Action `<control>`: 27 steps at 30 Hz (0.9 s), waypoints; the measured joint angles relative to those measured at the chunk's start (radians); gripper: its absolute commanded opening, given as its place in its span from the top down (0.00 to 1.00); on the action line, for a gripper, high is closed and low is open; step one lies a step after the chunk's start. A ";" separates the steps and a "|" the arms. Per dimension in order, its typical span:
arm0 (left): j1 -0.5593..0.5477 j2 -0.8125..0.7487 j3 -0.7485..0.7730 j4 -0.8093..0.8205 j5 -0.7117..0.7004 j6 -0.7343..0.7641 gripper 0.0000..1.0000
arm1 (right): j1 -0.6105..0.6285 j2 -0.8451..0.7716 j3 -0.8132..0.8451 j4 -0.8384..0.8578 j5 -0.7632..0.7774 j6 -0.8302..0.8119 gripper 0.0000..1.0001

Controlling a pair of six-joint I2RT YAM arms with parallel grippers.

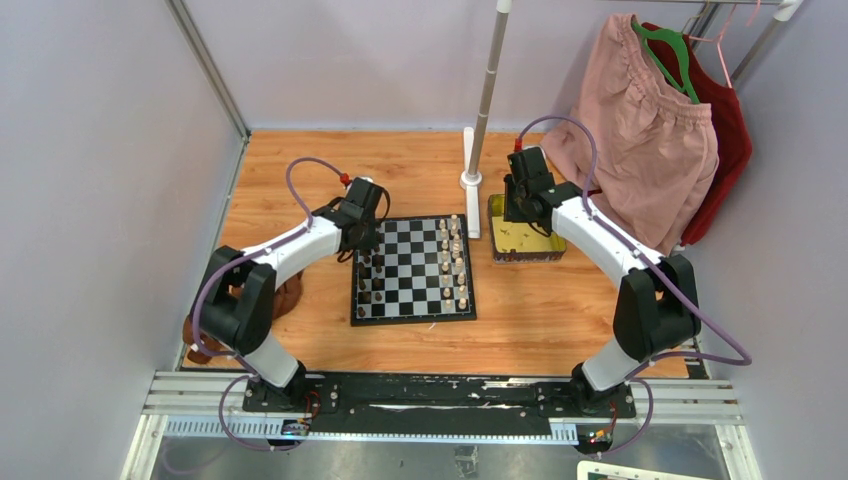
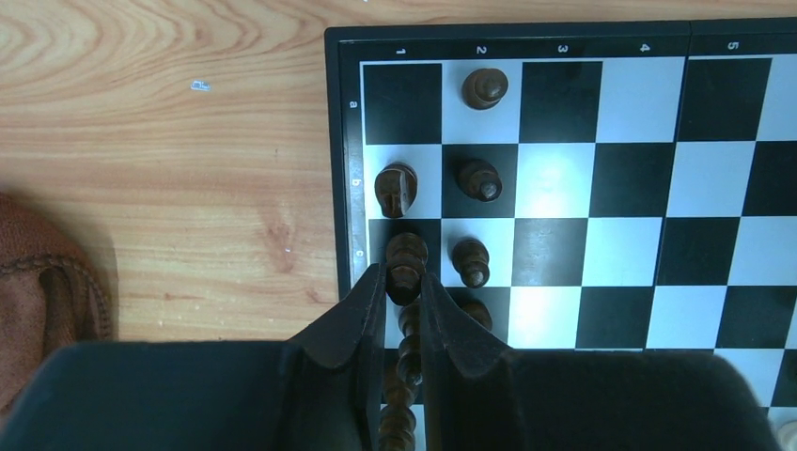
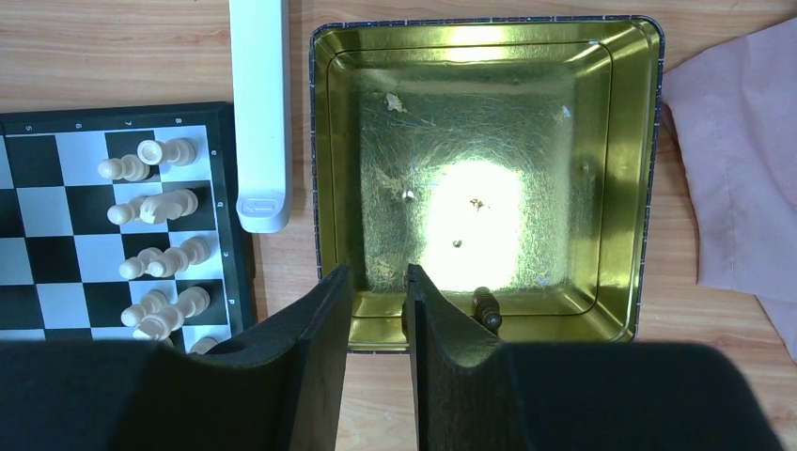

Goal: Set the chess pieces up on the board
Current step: Place the chess piece on the chessboard.

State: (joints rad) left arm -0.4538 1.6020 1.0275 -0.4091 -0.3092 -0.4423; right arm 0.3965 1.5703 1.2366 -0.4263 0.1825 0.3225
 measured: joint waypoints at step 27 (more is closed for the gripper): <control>0.002 0.014 -0.013 0.015 -0.018 0.002 0.55 | 0.000 0.023 0.029 -0.005 0.006 -0.001 0.67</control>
State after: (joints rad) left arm -0.4522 1.6165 1.0149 -0.3939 -0.3271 -0.4404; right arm 0.3965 1.5929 1.2655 -0.4313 0.1886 0.3214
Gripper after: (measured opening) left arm 0.447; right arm 0.326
